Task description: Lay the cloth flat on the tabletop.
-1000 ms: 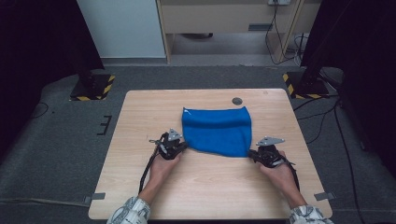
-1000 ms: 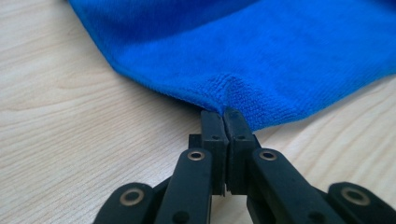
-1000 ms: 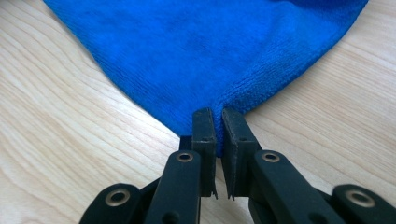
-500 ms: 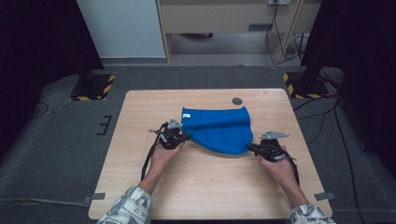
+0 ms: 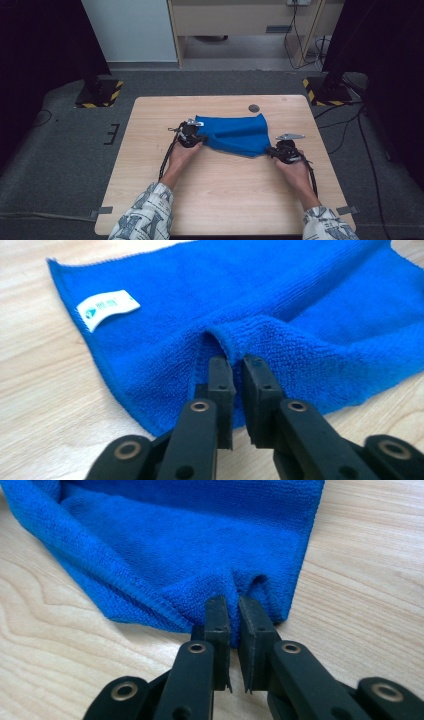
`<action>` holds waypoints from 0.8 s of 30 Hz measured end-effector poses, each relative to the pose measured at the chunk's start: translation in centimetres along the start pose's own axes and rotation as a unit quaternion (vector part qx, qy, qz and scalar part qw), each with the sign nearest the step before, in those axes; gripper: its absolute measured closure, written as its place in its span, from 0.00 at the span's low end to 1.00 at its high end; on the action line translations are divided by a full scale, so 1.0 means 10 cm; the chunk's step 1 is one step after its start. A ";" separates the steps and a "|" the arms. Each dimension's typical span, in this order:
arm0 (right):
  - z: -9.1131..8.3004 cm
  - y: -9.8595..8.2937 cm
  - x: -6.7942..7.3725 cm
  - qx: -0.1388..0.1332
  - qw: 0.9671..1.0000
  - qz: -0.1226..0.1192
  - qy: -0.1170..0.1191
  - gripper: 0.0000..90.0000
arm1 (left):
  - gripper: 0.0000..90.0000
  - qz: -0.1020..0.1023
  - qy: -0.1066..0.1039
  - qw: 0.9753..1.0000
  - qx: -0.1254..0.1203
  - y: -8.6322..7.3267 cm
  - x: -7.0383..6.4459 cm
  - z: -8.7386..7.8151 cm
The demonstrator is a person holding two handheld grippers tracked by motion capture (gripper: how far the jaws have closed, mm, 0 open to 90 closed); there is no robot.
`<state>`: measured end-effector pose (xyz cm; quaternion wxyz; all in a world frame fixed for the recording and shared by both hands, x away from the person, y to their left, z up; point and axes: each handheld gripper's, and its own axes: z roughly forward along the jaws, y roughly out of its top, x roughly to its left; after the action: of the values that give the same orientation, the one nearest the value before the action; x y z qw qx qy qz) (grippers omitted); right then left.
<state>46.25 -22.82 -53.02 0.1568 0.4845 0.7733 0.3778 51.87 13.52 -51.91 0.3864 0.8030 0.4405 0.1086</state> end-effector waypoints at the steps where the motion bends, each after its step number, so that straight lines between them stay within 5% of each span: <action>1: 0.00 0.00 0.00 0.000 1.000 0.000 0.000 0.93 | 0.90 0.002 -0.001 1.000 0.000 -0.01 0.00 0.02; 4: 0.00 -0.02 0.00 0.004 1.000 -0.007 -0.010 0.89 | 0.69 0.004 0.006 1.000 -0.010 -0.02 0.00 0.01; 9: 0.00 -0.03 -0.01 0.001 1.000 -0.001 -0.019 0.84 | 0.56 0.005 0.010 0.999 -0.030 -0.10 0.01 -0.12; 17: 0.01 -0.03 -0.01 0.001 1.000 -0.002 -0.021 0.84 | 0.53 0.015 -0.020 0.998 -0.049 -0.23 -0.08 -0.31; 24: 0.01 -0.03 0.00 -0.001 1.000 -0.001 -0.022 0.84 | 0.61 0.030 -0.040 0.998 -0.041 -0.31 -0.15 -0.25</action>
<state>46.14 -22.84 -53.29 0.1743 0.4918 0.7698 0.3677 47.77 14.62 -52.13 0.4328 0.8032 0.3955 0.1056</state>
